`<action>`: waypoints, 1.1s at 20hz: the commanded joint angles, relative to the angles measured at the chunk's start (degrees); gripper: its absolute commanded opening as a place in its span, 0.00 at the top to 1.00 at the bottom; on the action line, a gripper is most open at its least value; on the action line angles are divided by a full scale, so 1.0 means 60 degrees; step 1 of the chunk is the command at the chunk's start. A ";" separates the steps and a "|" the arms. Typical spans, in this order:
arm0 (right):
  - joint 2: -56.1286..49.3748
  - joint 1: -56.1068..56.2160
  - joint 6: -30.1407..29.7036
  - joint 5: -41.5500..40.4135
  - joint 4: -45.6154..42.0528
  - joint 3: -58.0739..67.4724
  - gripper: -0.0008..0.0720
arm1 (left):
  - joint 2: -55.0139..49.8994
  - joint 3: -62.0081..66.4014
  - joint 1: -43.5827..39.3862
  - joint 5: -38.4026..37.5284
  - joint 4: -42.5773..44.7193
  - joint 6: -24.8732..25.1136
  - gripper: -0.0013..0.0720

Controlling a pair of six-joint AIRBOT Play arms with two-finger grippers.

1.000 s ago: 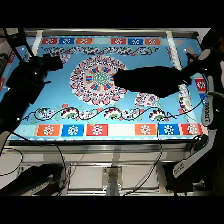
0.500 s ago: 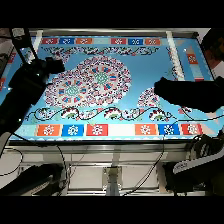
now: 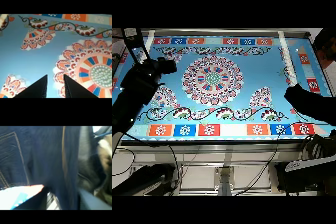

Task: Fold the clothes and pants, and hang the long-sleeved shirts on hangers.

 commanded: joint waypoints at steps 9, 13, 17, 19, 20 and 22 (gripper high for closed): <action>0.0102 0.0087 -0.0098 -0.0841 0.1341 0.1657 0.82 | 0.0047 0.0062 0.0007 -0.0004 0.0448 0.0565 0.68; 0.0969 0.0627 -0.0521 -0.3268 0.7282 0.1566 0.96 | 0.0645 0.0586 0.0313 0.0004 0.0474 0.0532 0.93; 0.1319 0.1727 -0.1847 -0.4069 1.2626 0.1501 0.97 | 0.1909 0.0925 0.0415 0.0415 0.0466 0.0535 0.93; 0.1319 0.2397 -0.1927 -0.4076 1.3198 0.1501 0.96 | 0.2517 0.0925 0.0412 0.0423 0.0353 0.0532 0.93; 0.1319 0.2725 -0.1927 -0.4084 1.3154 0.1501 0.96 | 0.2772 0.0925 0.0412 0.0419 0.0248 0.0535 0.93; 0.1319 0.3253 -0.1927 -0.4087 1.3129 0.1497 0.96 | 0.3111 0.0925 0.0412 0.0412 0.0251 0.0535 0.93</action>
